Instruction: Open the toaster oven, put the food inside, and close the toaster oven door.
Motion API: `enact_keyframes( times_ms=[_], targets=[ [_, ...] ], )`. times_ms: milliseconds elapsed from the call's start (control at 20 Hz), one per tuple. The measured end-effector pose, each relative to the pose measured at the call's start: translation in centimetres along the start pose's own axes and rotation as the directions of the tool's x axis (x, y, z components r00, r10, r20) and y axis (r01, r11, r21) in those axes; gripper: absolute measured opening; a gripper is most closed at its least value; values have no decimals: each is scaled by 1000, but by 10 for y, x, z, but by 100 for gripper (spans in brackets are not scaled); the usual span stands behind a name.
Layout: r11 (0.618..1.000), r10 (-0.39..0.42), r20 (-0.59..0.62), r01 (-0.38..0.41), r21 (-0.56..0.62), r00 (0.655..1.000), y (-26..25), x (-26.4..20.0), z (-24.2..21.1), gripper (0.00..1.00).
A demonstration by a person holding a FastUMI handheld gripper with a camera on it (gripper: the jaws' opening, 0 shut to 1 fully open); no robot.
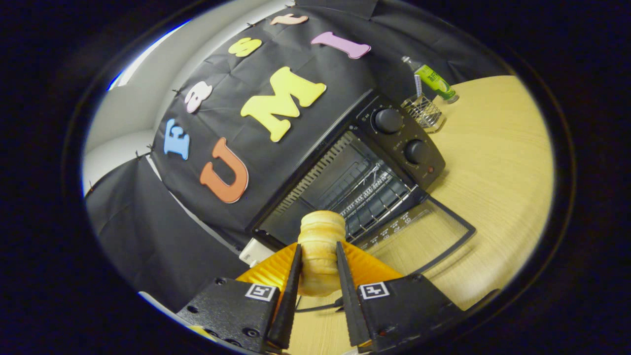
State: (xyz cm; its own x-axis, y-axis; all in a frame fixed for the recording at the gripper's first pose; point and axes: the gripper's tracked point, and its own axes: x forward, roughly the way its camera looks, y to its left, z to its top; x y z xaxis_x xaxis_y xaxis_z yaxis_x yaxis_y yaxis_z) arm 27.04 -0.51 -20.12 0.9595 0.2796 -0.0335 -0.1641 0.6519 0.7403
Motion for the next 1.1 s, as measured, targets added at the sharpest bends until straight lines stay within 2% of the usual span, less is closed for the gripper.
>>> enact_keyframes(
  times_ms=[400,700,800,1050,1100],
  targets=[
    [989,-45,-38,39,-141,998,-12,72,34,48],
    [968,-35,-29,27,-250,999,-7,107,45,48],
    [964,-34,-24,26,-265,999,-5,113,43,53],
    [944,-122,13,120,-309,992,-15,103,45,94],
    [947,-135,29,138,-289,990,-17,96,46,97]
  ],
)
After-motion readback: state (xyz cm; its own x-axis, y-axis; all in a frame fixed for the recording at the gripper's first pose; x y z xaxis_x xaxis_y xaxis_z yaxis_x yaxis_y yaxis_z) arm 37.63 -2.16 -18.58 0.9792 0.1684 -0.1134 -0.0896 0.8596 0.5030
